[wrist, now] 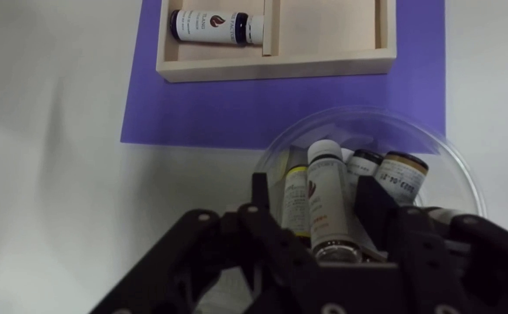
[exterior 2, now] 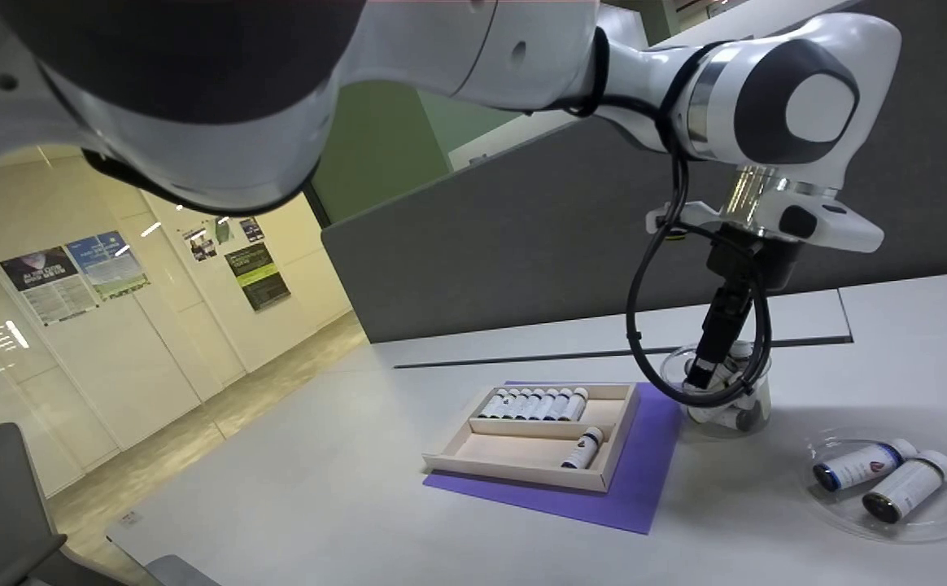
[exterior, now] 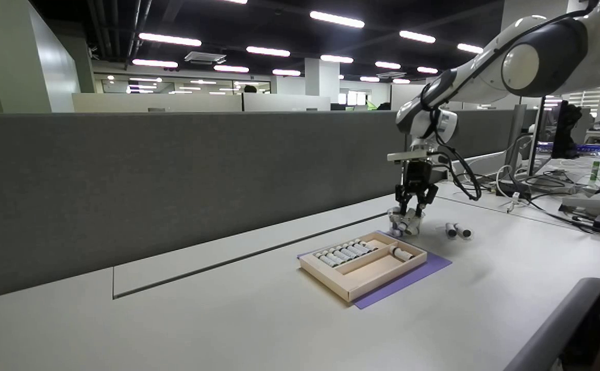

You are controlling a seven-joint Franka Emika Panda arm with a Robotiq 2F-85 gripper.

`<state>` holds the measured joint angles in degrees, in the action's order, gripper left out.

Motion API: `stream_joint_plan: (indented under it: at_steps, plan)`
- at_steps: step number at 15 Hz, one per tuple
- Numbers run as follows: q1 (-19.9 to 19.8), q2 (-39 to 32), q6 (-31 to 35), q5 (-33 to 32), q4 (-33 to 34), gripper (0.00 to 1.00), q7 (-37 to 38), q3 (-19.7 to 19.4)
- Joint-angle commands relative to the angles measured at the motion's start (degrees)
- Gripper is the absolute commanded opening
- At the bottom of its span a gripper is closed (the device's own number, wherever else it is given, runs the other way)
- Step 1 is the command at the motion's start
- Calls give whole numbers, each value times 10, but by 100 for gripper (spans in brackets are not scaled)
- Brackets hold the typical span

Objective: Remove the bottle from the bowl and put it on the table

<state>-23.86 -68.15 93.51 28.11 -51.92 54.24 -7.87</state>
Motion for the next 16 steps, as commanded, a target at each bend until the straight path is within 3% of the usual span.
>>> stream_joint_plan:
  at_steps: [1,2,3,5,12,13,14,16]
  plan:
    - [-11,-22,-23,-10,51,20,32,12]
    - [-11,-24,-23,-11,56,14,34,12]
    - [-12,-25,-20,-12,60,55,35,11]
    - [-13,-27,-19,-13,65,51,40,12]
    - [-18,-38,-21,-21,84,99,55,12]
    - [-18,-41,-22,-24,87,100,56,11]
    - [-18,-43,-23,-27,89,65,55,12]
    - [-18,-45,-23,-30,91,69,55,11]
